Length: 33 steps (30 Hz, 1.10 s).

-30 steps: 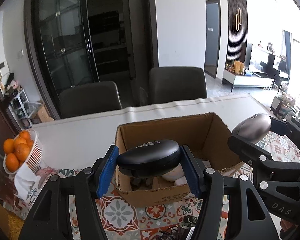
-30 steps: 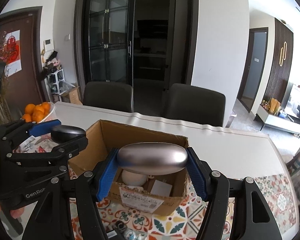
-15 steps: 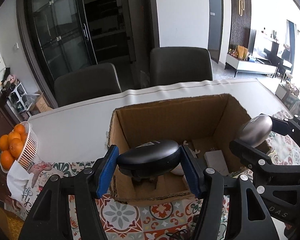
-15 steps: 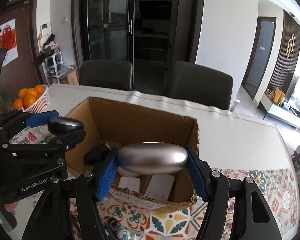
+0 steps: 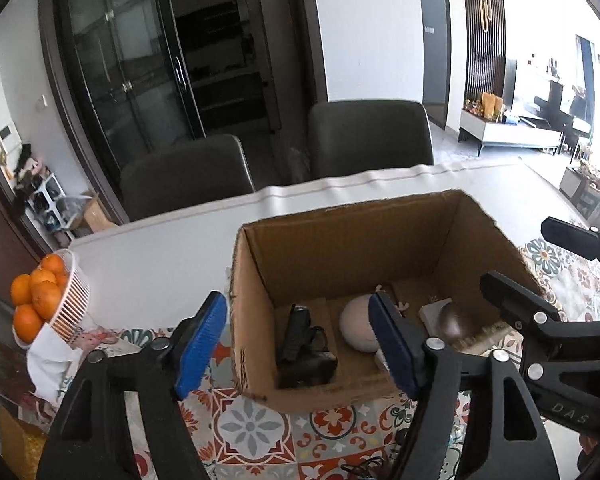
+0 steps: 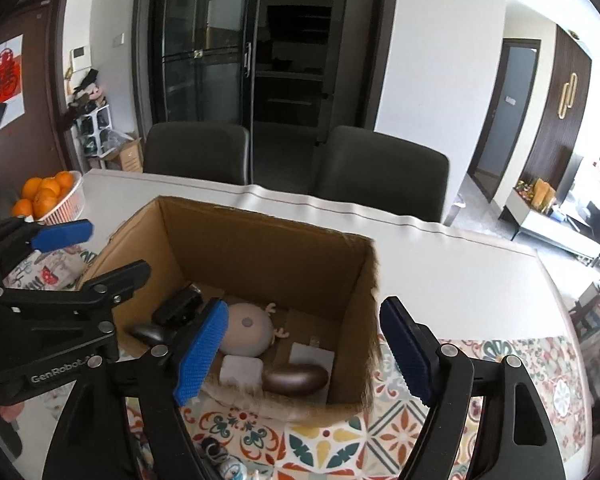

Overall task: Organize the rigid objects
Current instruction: 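Open both tools to drop the case and speaker into the box, then withdraw both tools toward the white figurine and black charger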

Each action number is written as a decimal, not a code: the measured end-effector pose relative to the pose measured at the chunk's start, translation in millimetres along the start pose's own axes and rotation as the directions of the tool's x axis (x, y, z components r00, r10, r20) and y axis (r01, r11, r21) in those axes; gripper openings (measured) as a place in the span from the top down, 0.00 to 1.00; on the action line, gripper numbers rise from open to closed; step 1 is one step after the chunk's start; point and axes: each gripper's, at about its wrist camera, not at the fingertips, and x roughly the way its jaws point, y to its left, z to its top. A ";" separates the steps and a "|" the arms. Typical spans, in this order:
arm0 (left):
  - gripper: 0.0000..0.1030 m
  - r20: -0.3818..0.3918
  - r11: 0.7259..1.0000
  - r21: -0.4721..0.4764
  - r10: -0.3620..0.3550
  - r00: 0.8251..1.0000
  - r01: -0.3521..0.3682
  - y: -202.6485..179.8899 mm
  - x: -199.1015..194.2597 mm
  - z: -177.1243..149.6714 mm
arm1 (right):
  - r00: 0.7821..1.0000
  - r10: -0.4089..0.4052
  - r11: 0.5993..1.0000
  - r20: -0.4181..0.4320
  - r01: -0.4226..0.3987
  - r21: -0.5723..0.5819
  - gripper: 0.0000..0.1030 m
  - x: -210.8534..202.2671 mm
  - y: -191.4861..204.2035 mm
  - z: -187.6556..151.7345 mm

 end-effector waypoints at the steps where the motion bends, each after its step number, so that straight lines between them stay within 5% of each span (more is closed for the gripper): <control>1: 0.22 0.012 1.000 -0.002 0.008 1.000 -0.008 -0.2 -5.1 -1.1 | 1.000 -0.005 1.000 0.006 0.005 0.006 0.24 -4.6 -1.1 -1.0; 11: 0.07 0.081 0.998 -0.023 0.066 0.994 -0.064 2.4 -47.2 -13.6 | 0.997 -0.048 0.999 0.067 0.047 0.023 0.24 -47.9 -1.8 -12.5; 33: 0.05 0.040 0.994 -0.043 0.106 0.994 -0.104 -6.0 -81.6 -83.4 | 0.998 0.016 0.998 0.066 -0.019 0.054 0.24 -84.1 3.6 -72.5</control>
